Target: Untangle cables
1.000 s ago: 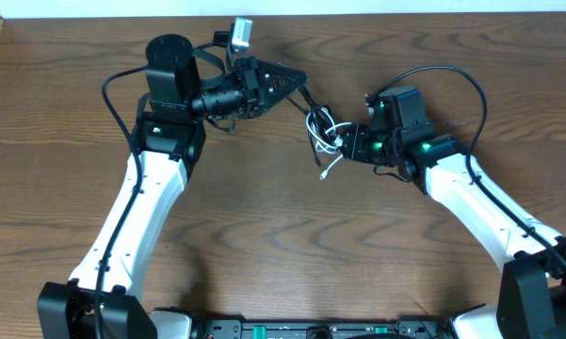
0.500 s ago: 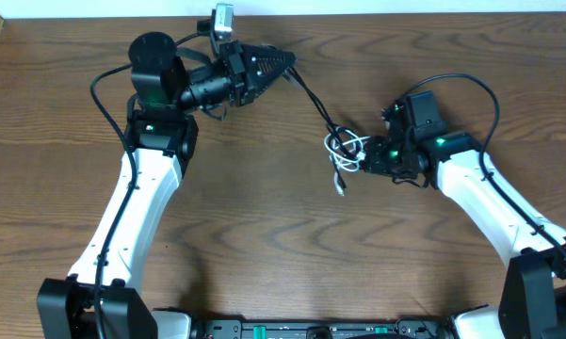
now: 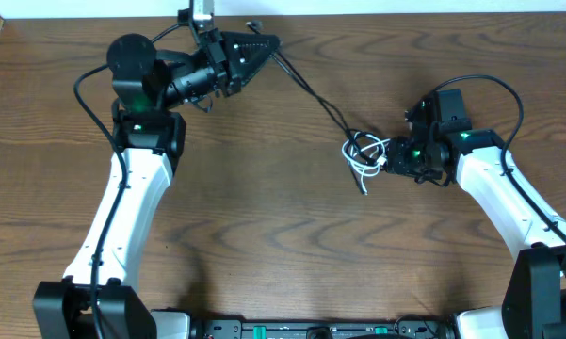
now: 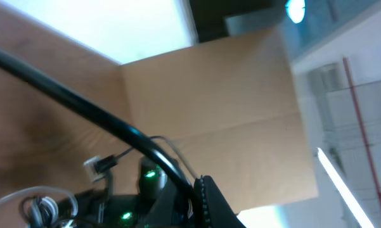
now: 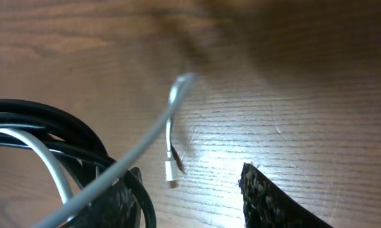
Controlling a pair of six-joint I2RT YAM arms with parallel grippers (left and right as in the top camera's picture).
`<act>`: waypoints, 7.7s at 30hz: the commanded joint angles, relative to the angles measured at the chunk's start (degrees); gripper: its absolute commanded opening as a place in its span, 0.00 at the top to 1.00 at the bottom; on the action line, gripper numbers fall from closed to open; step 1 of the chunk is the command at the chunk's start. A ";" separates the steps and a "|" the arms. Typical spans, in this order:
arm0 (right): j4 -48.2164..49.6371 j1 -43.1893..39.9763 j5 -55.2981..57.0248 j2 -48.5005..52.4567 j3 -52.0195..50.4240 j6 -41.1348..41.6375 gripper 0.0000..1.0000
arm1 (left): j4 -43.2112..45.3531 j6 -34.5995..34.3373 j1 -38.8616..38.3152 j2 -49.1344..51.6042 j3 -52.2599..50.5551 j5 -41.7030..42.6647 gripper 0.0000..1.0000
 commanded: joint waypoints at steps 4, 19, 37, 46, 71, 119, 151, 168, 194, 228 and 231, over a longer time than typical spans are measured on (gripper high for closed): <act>-0.96 -0.50 -0.59 0.52 -0.72 -3.26 0.55 | -33.79 30.88 -0.63 -0.83 1.09 -7.52 0.92; 6.95 5.29 -6.45 0.92 -0.72 5.53 0.57 | -58.60 47.67 -1.64 -0.57 0.81 -42.66 0.83; 17.00 4.92 -7.28 7.76 -0.70 14.05 0.50 | -62.77 66.97 -13.77 1.25 0.81 -45.11 0.52; 11.52 -6.75 -15.56 7.76 -0.70 4.28 0.49 | -51.89 72.78 -25.38 12.96 0.83 -45.09 0.52; 8.09 -6.49 -13.64 7.78 -0.70 0.87 0.48 | -44.04 71.65 -34.67 25.05 0.81 -48.81 0.60; 13.70 -4.90 -33.40 7.78 -0.70 2.73 0.43 | -51.74 62.71 -33.42 8.02 1.53 -43.08 0.92; 22.14 1.53 -41.07 15.41 -0.70 17.22 0.99 | -44.26 54.07 -30.49 8.02 1.53 -48.92 0.92; 37.62 -7.13 -36.15 15.41 -0.70 29.11 0.99 | -73.35 80.26 -21.68 8.02 1.42 -28.24 0.92; 22.77 -7.08 -39.36 8.63 -0.70 1.97 0.97 | -40.35 65.59 -21.46 13.42 -1.53 -29.94 0.41; 18.95 -4.72 -38.91 8.20 -0.70 1.57 0.98 | -18.34 52.09 -30.95 29.49 -1.53 -59.01 0.74; 18.95 -4.72 -38.91 8.20 -0.70 1.55 0.97 | -17.18 52.11 -32.11 30.38 -1.53 -61.57 0.74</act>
